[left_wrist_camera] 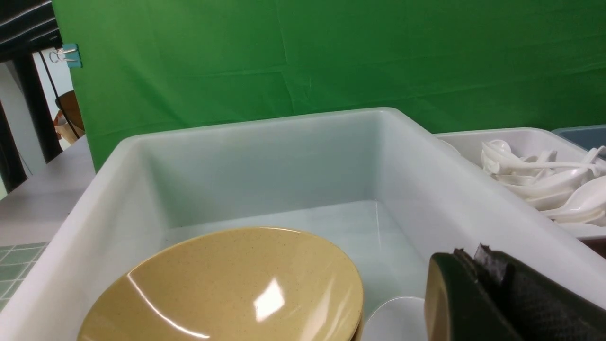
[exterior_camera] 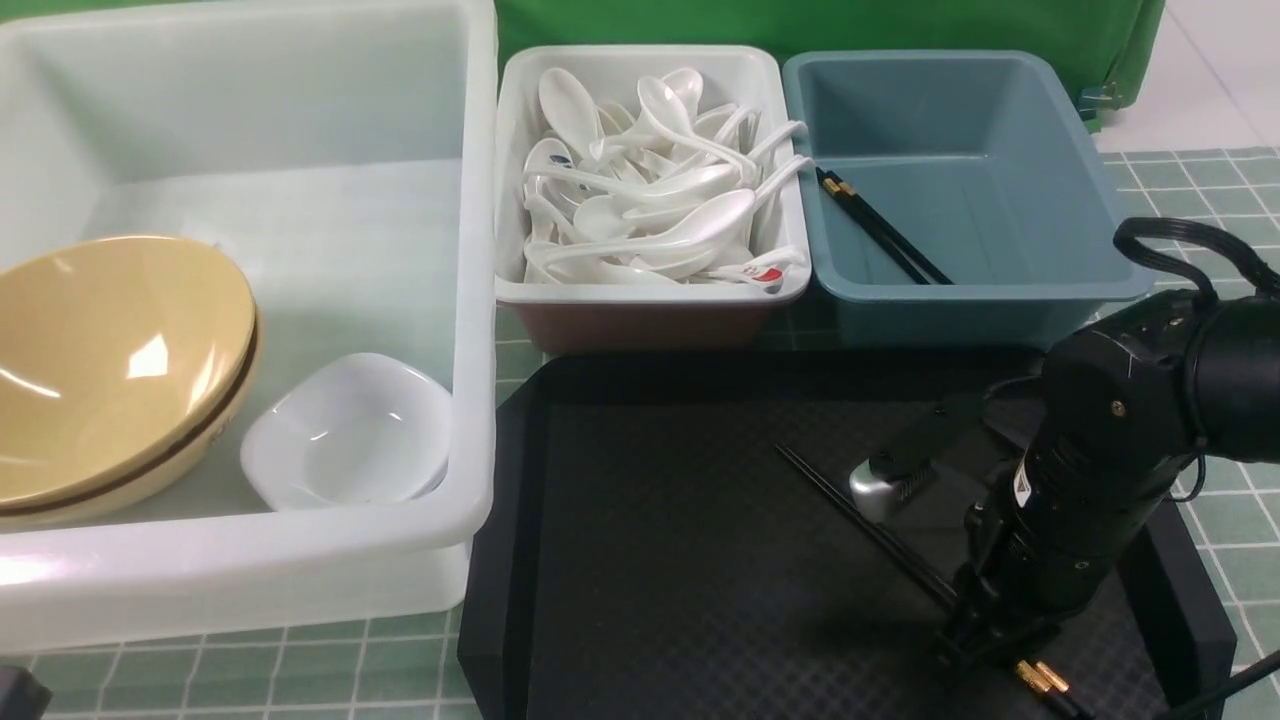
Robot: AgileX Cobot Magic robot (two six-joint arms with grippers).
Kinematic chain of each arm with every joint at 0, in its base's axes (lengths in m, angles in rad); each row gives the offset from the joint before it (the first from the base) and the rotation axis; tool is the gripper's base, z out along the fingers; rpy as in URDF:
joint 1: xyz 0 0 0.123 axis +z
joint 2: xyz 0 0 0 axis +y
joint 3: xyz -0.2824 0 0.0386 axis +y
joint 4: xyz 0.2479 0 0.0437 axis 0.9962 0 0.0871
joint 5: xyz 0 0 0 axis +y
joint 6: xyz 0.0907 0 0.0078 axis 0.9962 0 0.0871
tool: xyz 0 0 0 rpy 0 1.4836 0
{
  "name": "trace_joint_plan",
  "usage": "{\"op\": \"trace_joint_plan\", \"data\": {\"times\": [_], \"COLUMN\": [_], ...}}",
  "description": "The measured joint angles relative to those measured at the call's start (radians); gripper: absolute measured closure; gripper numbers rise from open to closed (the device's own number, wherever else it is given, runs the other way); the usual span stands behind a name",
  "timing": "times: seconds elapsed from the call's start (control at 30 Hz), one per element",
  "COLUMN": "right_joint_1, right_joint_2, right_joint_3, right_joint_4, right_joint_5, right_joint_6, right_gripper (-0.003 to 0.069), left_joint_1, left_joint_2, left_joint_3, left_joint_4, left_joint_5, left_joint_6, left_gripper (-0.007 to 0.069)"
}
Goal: On blue table put chopsticks spoon bowls plates into blue grey white boxes.
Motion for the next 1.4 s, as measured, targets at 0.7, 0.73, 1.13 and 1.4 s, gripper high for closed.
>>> {"op": "trace_joint_plan", "data": {"times": [0.7,0.73,1.13,1.4], "right_joint_1": [-0.154,-0.172,-0.245,-0.181], "right_joint_2": [-0.356,-0.312,-0.137,-0.644], "right_joint_3": [-0.037,-0.059,-0.338,-0.115], "right_joint_4": [-0.12,-0.121,-0.125,-0.127], "right_joint_5": [-0.903,-0.95,-0.469,-0.41], "right_joint_6": [0.112,0.131,0.247,0.131], "right_gripper": [0.0492,0.0492,0.0379,0.0601], "left_joint_1": [0.0,0.0,0.0,0.0], "left_joint_2": [0.0,0.0,0.0,0.0], "left_joint_3": [0.0,0.0,0.0,0.0], "left_joint_4": [0.0,0.0,0.0,0.0], "left_joint_5": [-0.001,-0.001,0.016,0.023], "left_joint_6": [0.0,0.0,0.0,0.0], "left_gripper": [0.062,0.062,0.062,0.062]}}
